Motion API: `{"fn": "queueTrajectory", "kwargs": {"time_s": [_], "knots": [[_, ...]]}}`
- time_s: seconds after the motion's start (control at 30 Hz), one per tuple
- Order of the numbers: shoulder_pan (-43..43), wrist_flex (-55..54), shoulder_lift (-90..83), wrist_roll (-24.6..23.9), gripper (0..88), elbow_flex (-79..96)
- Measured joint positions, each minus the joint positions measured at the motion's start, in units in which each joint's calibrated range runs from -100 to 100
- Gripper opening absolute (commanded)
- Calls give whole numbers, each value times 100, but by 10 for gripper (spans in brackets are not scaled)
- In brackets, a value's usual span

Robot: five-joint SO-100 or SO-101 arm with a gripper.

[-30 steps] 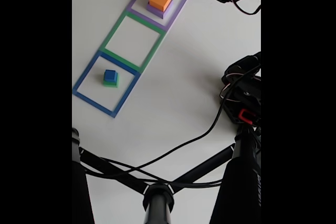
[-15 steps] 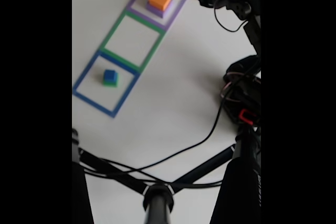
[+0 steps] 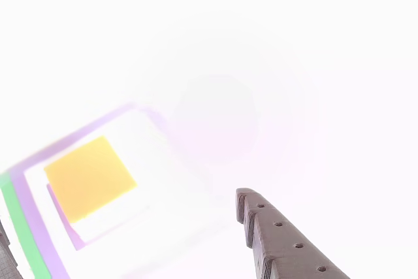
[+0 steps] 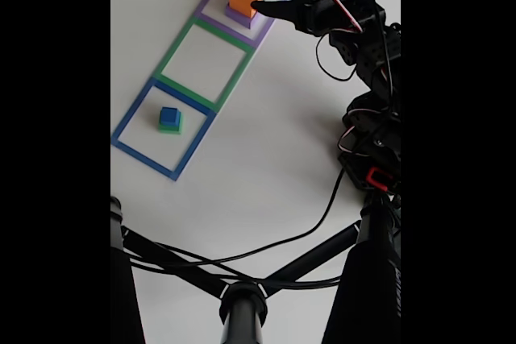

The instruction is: Tower of hanoi

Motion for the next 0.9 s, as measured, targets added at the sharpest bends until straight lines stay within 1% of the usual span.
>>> {"fn": "queueTrajectory", "kwargs": {"time_s": [0.2, 0.37, 0.9], "knots": [[-287, -1324, 734, 0, 439, 348], [-295, -2295, 1596, 0, 437, 400], [-483, -3917, 3689, 0, 437, -35]]}}
